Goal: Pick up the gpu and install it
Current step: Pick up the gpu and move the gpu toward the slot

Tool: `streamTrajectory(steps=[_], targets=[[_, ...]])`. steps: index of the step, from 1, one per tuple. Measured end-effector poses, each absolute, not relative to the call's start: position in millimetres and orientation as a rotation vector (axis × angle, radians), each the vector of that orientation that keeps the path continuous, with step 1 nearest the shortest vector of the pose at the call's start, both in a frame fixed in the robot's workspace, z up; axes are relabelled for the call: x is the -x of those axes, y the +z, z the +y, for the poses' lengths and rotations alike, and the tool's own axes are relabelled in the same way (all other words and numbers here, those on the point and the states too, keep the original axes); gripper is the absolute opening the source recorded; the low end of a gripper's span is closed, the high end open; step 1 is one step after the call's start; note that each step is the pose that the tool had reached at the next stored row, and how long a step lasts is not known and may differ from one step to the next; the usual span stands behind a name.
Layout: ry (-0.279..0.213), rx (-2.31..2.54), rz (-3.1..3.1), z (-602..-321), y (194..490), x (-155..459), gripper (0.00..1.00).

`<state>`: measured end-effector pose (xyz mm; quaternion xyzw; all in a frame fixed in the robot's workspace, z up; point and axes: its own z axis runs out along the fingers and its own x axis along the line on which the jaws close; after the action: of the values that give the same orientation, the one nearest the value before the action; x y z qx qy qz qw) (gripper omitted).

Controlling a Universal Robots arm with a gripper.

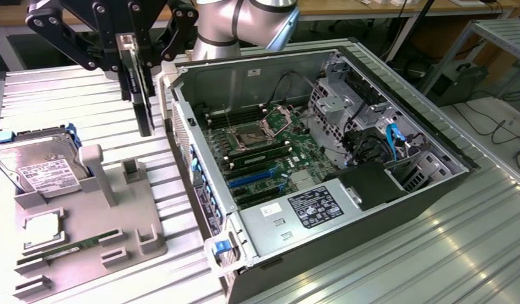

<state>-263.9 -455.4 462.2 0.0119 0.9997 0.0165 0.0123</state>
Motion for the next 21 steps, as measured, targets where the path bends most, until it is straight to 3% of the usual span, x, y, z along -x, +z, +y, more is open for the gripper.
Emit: streamTrajectory(steps=[21], targets=[[0.051, -0.037, 3.116, -455.4, 462.2, 256.1, 0.28]])
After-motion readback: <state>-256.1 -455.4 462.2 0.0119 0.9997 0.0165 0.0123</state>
